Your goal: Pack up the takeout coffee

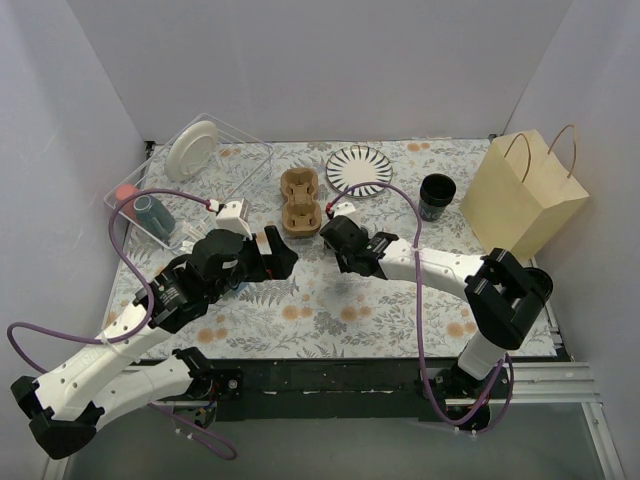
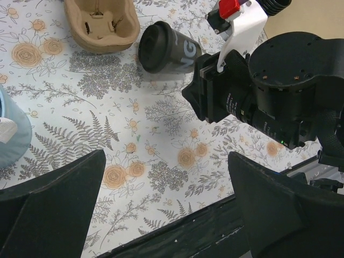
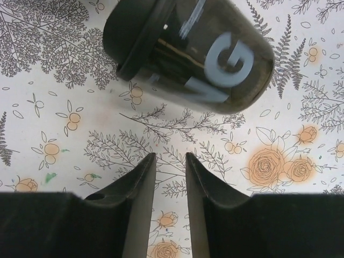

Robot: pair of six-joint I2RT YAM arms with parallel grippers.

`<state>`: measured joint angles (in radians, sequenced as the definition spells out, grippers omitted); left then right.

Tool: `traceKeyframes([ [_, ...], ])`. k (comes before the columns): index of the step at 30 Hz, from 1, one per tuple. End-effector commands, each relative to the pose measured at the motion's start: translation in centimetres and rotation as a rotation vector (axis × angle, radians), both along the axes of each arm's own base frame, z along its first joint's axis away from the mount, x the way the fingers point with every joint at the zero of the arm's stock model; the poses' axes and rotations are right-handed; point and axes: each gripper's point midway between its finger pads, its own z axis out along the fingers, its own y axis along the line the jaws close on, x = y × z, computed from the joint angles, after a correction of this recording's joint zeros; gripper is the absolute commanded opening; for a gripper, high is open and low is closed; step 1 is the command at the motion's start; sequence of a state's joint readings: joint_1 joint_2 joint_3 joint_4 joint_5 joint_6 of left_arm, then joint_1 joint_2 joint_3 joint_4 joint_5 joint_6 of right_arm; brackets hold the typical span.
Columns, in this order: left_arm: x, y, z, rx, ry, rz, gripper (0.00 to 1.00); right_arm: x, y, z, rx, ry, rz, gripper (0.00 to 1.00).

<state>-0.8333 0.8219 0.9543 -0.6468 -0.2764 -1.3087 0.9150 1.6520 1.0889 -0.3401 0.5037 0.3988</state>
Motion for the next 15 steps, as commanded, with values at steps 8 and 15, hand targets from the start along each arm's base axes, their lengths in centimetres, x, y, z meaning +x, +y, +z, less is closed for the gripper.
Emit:
traceKeyframes([
  [8, 0.1, 1.3, 2.0, 0.006, -0.074, 0.021, 0.98, 2.3, 3.3, 6.4, 0.090, -0.174, 0.189, 0.48],
  [15, -0.2, 2.0, 2.8, -0.001, -0.097, 0.030, 0.98, 7.3, 2.4, 9.2, 0.067, -0.223, 0.180, 0.64],
])
